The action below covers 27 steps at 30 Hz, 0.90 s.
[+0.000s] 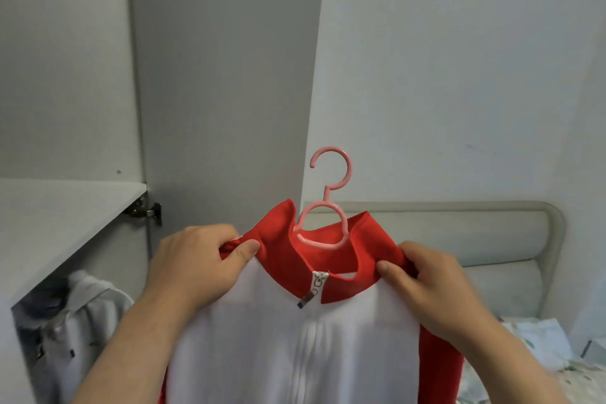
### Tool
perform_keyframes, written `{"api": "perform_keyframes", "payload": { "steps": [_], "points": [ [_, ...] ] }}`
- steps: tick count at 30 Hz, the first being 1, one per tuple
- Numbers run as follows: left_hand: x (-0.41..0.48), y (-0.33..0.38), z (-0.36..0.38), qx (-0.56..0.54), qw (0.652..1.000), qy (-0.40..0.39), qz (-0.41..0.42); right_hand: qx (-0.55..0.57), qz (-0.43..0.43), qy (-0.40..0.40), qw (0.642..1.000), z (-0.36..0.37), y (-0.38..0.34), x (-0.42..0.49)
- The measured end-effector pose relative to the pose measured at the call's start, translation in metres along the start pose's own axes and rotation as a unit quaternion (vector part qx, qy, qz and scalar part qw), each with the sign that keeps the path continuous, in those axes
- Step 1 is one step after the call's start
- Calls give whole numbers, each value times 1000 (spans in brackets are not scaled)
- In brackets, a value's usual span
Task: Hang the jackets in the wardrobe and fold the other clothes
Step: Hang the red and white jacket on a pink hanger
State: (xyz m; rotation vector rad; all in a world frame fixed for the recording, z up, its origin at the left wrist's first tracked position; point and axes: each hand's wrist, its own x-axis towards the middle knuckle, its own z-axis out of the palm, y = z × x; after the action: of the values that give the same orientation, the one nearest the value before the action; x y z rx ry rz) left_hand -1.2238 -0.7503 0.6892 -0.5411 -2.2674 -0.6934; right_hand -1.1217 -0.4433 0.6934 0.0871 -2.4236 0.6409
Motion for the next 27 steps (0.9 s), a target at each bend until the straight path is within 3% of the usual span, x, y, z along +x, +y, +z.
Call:
{"api": "perform_keyframes", "payload": {
  "steps": [15, 19, 27],
  "points": [
    [-86, -60, 10, 23, 985, -35, -170, 80, -7, -126, 989, 104, 5, 4],
    [-104, -78, 21, -27, 981, 5, -191, 69, 9, -142, 987, 129, -8, -2],
    [-129, -114, 30, -2, 973, 37, -228, 72, 22, -177, 981, 170, -28, 1]
  ]
}}
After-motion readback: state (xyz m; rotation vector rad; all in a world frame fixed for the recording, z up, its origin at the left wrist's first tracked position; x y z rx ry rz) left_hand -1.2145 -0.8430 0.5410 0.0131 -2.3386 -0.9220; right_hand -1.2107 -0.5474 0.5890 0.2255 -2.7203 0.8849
